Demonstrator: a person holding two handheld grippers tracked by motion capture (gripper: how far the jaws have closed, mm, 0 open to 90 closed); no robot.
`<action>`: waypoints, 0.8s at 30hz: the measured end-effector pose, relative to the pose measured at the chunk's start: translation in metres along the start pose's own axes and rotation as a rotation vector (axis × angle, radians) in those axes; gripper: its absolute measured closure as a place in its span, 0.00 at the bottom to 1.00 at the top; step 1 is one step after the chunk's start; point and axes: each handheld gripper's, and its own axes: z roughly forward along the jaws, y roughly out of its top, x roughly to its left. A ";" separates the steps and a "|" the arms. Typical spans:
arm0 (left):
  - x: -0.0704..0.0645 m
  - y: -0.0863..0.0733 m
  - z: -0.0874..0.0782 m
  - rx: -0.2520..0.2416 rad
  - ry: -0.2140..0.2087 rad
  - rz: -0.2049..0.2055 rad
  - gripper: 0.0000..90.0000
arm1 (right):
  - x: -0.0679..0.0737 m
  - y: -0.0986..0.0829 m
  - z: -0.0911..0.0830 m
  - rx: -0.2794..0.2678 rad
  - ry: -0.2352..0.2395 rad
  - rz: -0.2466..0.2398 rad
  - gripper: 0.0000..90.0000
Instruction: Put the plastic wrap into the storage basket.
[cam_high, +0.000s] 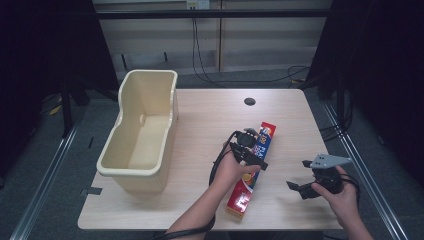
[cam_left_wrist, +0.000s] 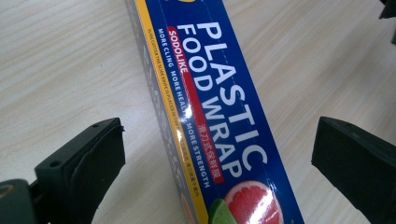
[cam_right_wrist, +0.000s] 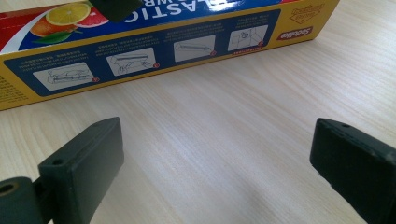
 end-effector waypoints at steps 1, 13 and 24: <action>0.000 0.001 0.001 -0.001 -0.002 -0.002 0.03 | 0.000 0.000 0.000 0.000 -0.002 -0.001 0.03; 0.002 0.004 0.014 0.031 0.012 -0.017 0.03 | -0.001 -0.001 -0.001 -0.006 -0.006 0.006 0.03; 0.001 0.002 0.022 0.035 0.005 -0.016 0.12 | -0.001 0.000 -0.002 -0.013 -0.004 0.004 0.03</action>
